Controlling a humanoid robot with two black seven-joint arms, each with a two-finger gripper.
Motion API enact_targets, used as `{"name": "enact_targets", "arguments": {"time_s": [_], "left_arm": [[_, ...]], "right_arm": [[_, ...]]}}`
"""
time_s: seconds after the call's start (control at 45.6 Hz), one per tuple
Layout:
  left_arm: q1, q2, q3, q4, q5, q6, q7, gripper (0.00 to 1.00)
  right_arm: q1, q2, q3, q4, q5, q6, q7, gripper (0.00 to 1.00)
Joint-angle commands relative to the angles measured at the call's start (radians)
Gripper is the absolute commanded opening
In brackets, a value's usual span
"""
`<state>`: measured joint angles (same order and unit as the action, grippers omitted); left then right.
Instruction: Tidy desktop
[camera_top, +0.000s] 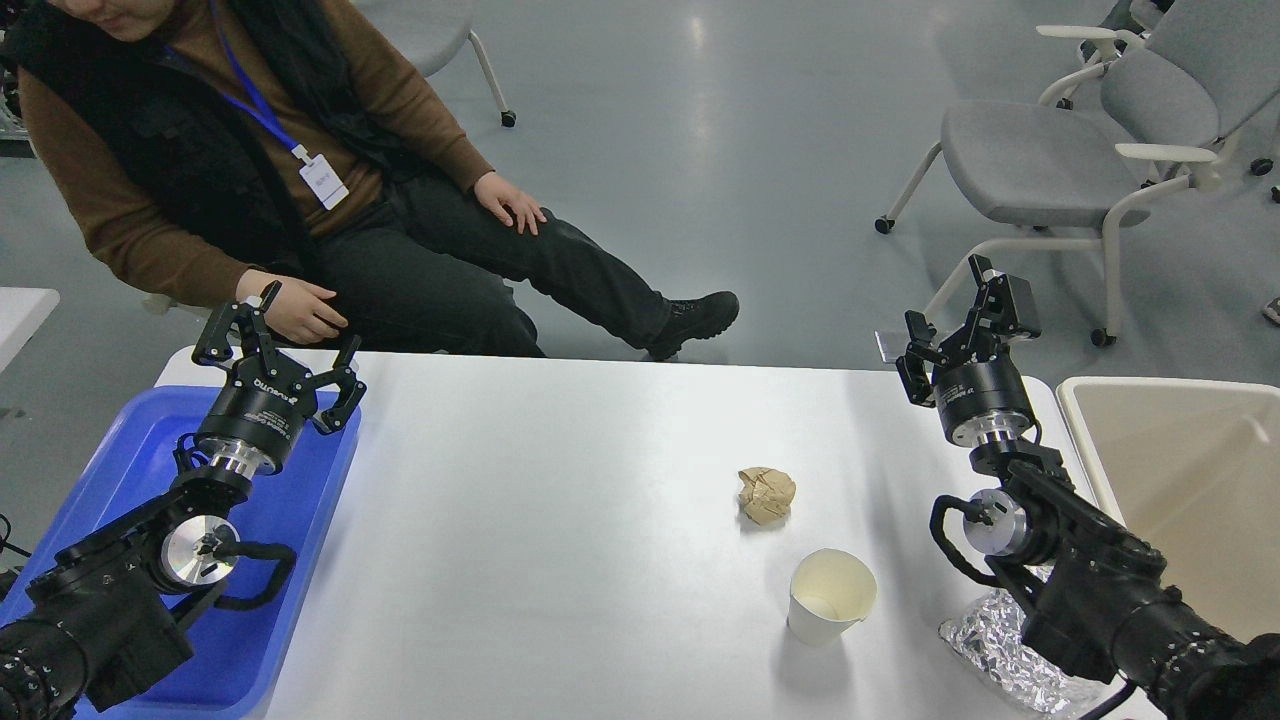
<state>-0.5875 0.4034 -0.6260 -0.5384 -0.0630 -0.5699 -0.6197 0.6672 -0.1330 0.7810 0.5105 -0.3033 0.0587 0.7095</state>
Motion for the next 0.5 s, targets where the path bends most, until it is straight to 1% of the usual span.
{"name": "enact_targets", "arguments": {"time_s": [0.0, 0.482], "left_arm": [[0.0, 0.0, 0.0, 0.0, 0.0, 0.001, 0.0, 0.98], [0.0, 0.0, 0.0, 0.0, 0.0, 0.001, 0.0, 0.98]], "right_arm": [[-0.012, -0.005, 0.003, 0.002, 0.0, 0.001, 0.001, 1.0], [-0.014, -0.008, 0.001, -0.003, 0.0, -0.007, 0.001, 1.0]]}}
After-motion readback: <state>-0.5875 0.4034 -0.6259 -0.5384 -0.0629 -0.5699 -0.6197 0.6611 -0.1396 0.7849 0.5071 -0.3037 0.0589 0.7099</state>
